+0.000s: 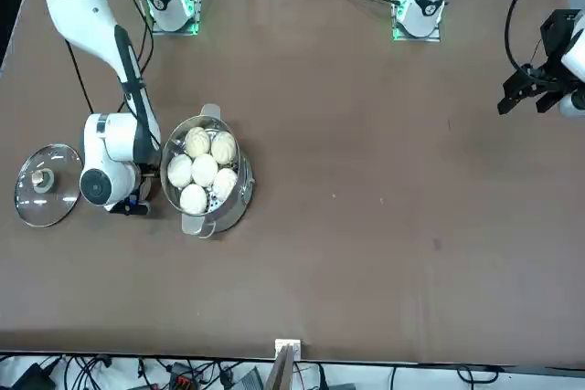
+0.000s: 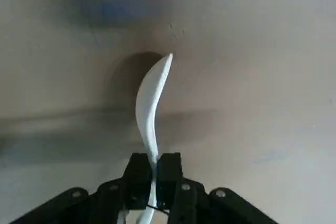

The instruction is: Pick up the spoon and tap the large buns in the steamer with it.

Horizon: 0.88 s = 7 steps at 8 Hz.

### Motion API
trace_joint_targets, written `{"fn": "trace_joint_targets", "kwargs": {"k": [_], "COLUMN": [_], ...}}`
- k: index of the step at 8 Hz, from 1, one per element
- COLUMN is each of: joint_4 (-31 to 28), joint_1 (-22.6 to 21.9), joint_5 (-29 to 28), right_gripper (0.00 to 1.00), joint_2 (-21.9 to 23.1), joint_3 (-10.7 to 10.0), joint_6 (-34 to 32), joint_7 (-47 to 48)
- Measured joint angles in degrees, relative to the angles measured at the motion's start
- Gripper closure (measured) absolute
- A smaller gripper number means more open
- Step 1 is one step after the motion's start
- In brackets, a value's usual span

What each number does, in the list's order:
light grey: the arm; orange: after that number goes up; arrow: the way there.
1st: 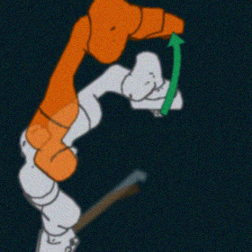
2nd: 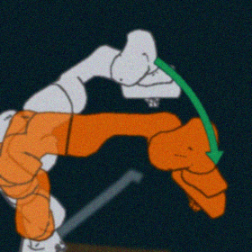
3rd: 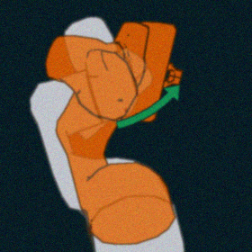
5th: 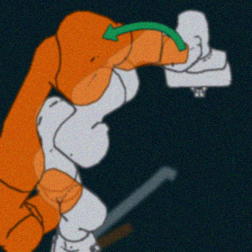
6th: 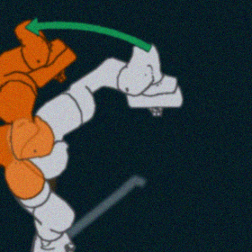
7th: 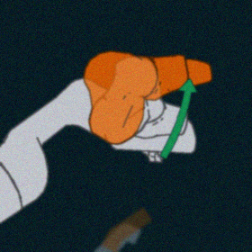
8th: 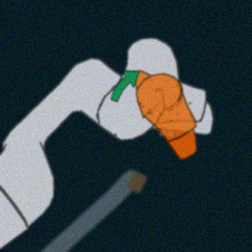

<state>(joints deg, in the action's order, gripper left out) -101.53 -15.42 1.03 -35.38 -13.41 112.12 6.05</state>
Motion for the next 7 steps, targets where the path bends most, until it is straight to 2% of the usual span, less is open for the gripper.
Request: {"fn": "trace_joint_targets", "kwargs": {"k": [1, 2, 3, 7], "joint_4": [0.0, 0.0, 0.1, 1.8], "joint_1": [0.0, 0.0, 0.0, 0.0], "joint_5": [0.0, 0.0, 0.0, -0.1], "right_gripper": [0.84, 0.72, 0.70, 0.02], "joint_2": [0.0, 0.0, 0.0, 0.2], "joint_3": [0.0, 0.0, 0.0, 0.0], "joint_6": [0.0, 0.0, 0.0, -0.5], "joint_7": [0.0, -0.1, -0.1, -0.1]}}
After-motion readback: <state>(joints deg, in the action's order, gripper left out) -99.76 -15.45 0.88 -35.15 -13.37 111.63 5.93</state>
